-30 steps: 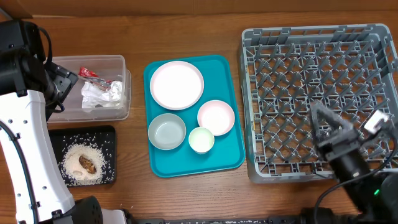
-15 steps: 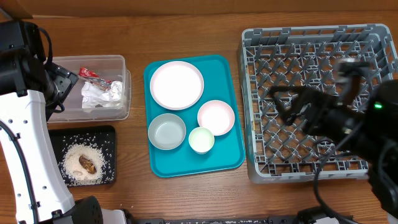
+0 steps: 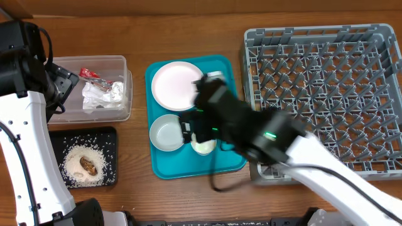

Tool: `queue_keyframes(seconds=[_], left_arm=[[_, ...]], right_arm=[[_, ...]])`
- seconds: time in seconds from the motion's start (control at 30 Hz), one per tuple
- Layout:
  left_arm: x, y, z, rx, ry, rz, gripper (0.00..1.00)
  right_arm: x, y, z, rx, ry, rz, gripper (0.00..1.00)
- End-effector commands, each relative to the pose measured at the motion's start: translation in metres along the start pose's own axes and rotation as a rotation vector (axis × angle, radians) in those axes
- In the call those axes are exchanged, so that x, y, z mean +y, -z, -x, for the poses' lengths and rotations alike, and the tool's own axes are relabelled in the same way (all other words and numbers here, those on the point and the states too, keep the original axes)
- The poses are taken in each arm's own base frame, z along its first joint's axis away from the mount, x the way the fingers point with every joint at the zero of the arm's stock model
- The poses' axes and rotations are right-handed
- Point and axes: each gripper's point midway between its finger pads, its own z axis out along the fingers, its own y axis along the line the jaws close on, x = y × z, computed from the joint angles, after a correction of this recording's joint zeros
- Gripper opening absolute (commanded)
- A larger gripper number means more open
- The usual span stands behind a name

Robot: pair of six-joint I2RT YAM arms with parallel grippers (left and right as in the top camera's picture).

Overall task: Sort waste into correct bins and load items into the dishwasher
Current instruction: 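Swing the right gripper left from the rack toward the teal tray, then grasp the rim of the grey bowl with the right gripper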

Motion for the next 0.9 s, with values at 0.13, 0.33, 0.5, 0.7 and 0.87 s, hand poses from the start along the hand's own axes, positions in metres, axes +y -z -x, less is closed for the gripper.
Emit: queue_keyframes(seconds=[0.13,0.33,0.5,0.7,0.87], left_arm=[[0.000,0.000,0.000,-0.001,0.017,0.002,1.00],[0.000,0.000,0.000,-0.001,0.017,0.002,1.00],[0.000,0.000,0.000,-0.001,0.017,0.002,1.00],[0.000,0.000,0.000,-0.001,0.017,0.002,1.00],[0.000,0.000,0.000,-0.001,0.017,0.002,1.00]], right_arm=[[0.030,-0.043,-0.015,0.057,0.088,-0.045,0.99],[0.043,-0.088,-0.042,0.145,0.145,-0.082,0.99],[0.050,-0.110,-0.051,0.166,0.213,-0.084,0.99],[0.065,-0.121,-0.036,0.100,0.181,-0.037,1.00],[0.077,-0.123,-0.023,0.043,0.092,0.004,1.00]])
